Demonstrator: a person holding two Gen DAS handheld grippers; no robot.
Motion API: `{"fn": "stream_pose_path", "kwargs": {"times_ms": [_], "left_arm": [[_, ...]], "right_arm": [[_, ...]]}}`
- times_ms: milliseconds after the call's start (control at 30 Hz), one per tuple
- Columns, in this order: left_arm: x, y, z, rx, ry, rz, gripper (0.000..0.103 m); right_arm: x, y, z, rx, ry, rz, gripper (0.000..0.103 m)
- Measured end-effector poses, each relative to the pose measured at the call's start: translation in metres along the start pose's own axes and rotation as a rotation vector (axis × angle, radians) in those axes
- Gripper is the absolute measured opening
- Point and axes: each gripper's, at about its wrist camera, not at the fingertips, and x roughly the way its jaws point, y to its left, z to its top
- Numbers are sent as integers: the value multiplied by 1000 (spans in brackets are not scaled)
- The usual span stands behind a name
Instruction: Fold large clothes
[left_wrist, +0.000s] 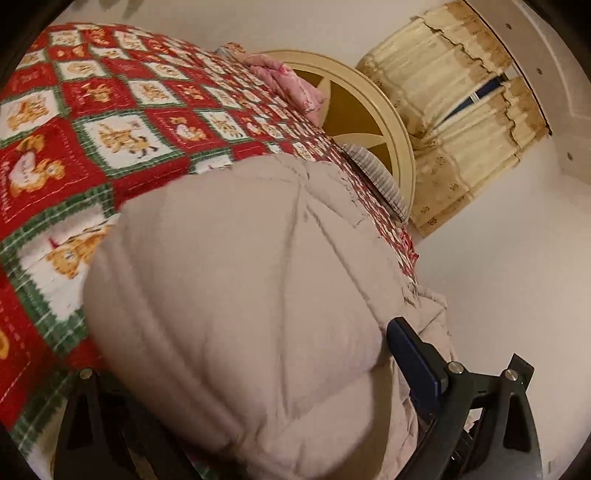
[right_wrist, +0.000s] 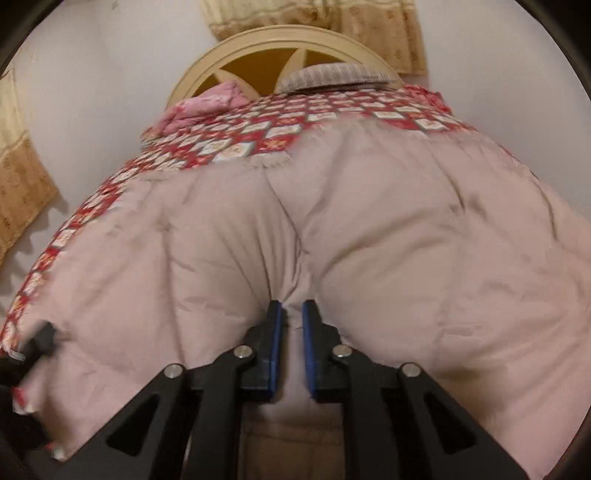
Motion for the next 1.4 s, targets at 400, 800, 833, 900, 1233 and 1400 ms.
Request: {"fn": "stream_pose_path", "kwargs": {"times_ms": [400,800,833,900,1233,1400], "left_arm": [[-5,-3,20,37,70,-298,37],[-104,-4,56,222,14,-308,33],[-117,-3,61,248,-2,-292,33],[-144,-4,72,309,-45,-256,33],[-173,-62,52,669,-96,-211,33],[-148,-106,1,872,-43,-224,33]], "right_arm": [[3,-20,-1,166,62,115,11],[-14,59,-34,290,228,387,11],[-14,70,-37,294,244,419,11],[-14,99,-46,303,292,515,11],[-36,129,-50,306,448,860,12],[-97,34,-41,333,241,806,27]]}}
